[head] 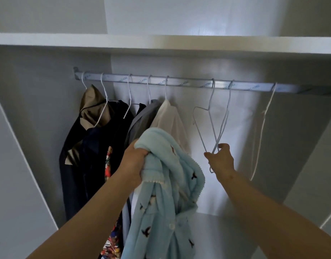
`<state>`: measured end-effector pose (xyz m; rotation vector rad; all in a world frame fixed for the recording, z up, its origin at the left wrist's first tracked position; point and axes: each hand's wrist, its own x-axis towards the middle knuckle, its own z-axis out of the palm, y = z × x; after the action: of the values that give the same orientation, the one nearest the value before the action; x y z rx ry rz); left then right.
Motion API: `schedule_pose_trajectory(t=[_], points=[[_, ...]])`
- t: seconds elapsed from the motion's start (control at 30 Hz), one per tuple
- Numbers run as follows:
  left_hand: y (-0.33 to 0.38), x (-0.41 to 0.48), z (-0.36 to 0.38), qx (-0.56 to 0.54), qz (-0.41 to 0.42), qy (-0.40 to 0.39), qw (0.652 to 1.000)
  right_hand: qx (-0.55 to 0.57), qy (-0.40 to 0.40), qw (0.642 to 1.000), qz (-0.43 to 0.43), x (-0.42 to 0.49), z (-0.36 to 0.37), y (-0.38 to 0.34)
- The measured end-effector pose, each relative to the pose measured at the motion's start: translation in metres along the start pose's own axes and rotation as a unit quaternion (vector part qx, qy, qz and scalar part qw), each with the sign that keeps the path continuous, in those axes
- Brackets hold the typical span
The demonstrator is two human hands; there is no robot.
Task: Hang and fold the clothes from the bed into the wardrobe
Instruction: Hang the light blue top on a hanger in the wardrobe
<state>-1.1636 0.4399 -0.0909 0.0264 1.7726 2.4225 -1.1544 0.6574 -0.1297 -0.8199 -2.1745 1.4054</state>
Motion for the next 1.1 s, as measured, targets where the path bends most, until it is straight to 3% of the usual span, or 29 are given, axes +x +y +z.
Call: schedule_pose_trajectory(t=[0.17,0.33,0.47,0.63,0.8,1.0,1.1], points=[[-0.002,0.006,0.012,0.012,0.004,-0.016,1.000,-0.027,0.078,0.996,-0.028,0.003,-0.010,0.009],[-0.006,0.007,0.022,0.004,0.018,-0.022,1.000,-0.094,0.051,0.994,0.005,0.010,-0.030,0.015],[-0.008,0.007,0.031,0.005,0.005,-0.026,1.000,-0.010,-0.007,0.997,0.081,0.013,-0.045,0.017],[-0.012,0.007,0.034,-0.006,-0.002,-0.018,1.000,0.055,0.017,0.998,-0.003,0.003,-0.038,0.006],[-0.013,0.005,0.031,-0.003,0.003,-0.015,1.000,0.161,-0.006,0.987,-0.031,-0.007,-0.030,-0.022],[-0.015,0.005,0.028,0.008,0.016,-0.024,1.000,0.189,-0.030,0.980,-0.060,-0.022,-0.031,-0.014],[-0.021,0.002,0.028,0.022,0.016,-0.069,0.997,0.162,-0.058,0.983,-0.063,-0.034,-0.031,0.011]])
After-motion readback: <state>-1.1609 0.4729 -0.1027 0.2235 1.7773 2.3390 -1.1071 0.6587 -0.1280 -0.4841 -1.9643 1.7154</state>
